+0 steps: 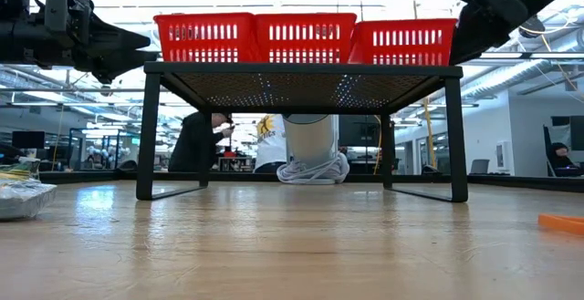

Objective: Pick & Place Office Desk Supplies
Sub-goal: Adjust the right red bin on the shelf, then put the orange rubber band into the right red bin

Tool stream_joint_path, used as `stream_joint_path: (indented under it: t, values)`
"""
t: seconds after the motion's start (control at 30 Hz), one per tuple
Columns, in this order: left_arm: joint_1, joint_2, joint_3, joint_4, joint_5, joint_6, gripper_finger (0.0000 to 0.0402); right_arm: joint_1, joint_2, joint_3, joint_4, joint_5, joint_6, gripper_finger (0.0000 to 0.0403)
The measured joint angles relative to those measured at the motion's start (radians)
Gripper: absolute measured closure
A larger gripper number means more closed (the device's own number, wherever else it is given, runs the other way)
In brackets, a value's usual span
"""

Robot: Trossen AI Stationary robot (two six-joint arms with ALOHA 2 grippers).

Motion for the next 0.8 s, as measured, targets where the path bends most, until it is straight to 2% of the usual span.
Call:
stream_joint_path:
  t: [0.23, 0.5, 0.63, 0.8]
  values:
    - [0.000, 0.000, 0.000, 0.000, 0.000, 0.000, 0.0135, 0.000, 0.017, -0.025, 0.070, -0.001, -0.030, 0.0190]
    - [0.000, 0.000, 0.000, 0.000, 0.000, 0.000, 0.0135, 0.000, -0.026, -0.006, -0.007, -0.012, -0.046, 0.0190]
    - [0.000, 0.000, 0.000, 0.001, 0.000, 0.000, 0.0135, 0.001, -0.072, 0.029, -0.105, -0.084, 0.006, 0.0190]
    - [0.000, 0.000, 0.000, 0.000, 0.000, 0.000, 0.0135, 0.036, -0.115, 0.034, -0.126, -0.279, 0.064, 0.0190]
